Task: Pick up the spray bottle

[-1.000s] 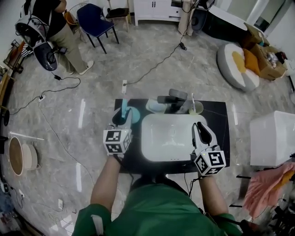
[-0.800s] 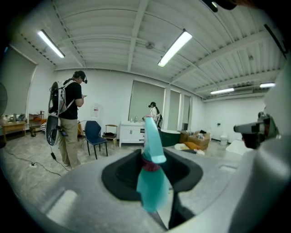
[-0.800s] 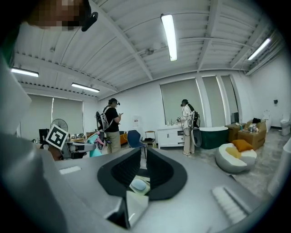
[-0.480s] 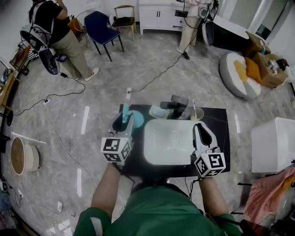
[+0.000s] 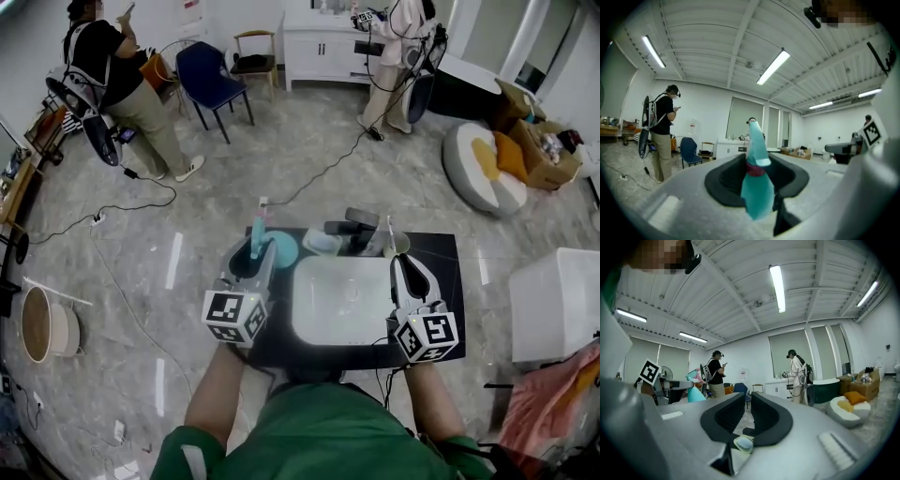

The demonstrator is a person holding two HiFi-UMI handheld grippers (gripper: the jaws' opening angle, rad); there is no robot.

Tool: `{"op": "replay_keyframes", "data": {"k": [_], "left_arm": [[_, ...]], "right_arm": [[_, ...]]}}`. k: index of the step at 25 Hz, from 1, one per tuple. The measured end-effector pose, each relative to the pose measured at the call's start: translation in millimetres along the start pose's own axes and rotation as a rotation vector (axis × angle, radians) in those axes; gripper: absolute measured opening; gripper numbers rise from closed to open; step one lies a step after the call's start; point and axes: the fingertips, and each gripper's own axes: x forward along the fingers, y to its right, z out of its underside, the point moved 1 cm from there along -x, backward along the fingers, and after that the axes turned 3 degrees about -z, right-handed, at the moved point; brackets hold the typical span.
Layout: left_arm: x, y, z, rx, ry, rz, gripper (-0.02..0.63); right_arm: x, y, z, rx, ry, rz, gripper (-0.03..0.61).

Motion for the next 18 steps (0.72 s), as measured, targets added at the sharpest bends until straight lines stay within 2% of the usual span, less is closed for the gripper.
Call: {"op": "replay_keyframes", "data": {"k": [18], "left_arm": [[-13,32,-77,0.045,0.136,0.073,0.130]], "right_arm": [[-10,-3,-55,-0.042,0.102,0.008,0.041]]}}
